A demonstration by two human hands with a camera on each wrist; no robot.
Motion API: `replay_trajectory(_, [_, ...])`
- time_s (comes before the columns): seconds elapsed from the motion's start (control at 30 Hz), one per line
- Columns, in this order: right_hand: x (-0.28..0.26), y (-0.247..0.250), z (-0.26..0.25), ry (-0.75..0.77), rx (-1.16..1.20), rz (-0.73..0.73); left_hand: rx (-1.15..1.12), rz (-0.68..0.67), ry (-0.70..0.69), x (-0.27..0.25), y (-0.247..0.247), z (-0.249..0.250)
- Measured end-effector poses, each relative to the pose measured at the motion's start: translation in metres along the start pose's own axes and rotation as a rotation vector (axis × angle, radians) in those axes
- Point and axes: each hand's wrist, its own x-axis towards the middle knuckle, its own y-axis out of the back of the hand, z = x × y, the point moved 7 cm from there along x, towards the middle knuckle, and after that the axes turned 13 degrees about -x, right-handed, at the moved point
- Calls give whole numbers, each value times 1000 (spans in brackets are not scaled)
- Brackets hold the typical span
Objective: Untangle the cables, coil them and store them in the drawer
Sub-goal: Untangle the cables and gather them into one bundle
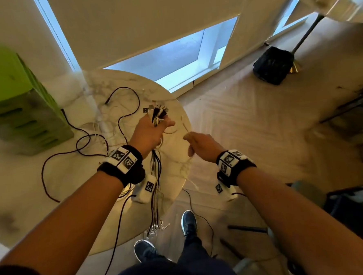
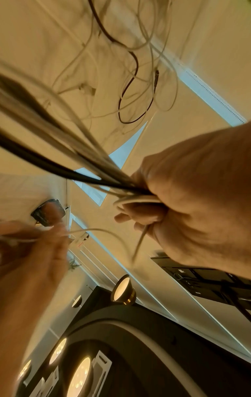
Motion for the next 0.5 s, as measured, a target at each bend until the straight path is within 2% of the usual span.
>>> replay_trajectory(0.03, [0, -7, 20, -66, -85, -100, -3, 21, 5, 1, 4, -1])
replay_trajectory(0.1, [-10, -28, 51, -163, -303, -390, 9, 37, 9, 1, 9, -3])
replay_trajectory(0.13, [-16, -37, 60, -171, -397, -488, 10, 36, 13, 0, 10, -2])
replay_trajectory(0.17, [-18, -42, 62, -138, -443, -513, 2, 35, 15, -1, 9, -3])
replay_trajectory(0.2, [-16, -44, 57, -74, -401, -465, 6, 40, 13, -2, 8, -3])
replay_trajectory(0.33, [-3, -18, -4, 229, 24, -36, 72, 72, -27, -4, -1, 0])
replay_trajectory(0.43, [-4, -8, -40, 360, 46, -6, 83, 46, 13, -2, -7, -4])
replay_trajectory(0.5, [-3, -3, -41, 395, 25, -15, 60, 31, 72, -1, -8, -8])
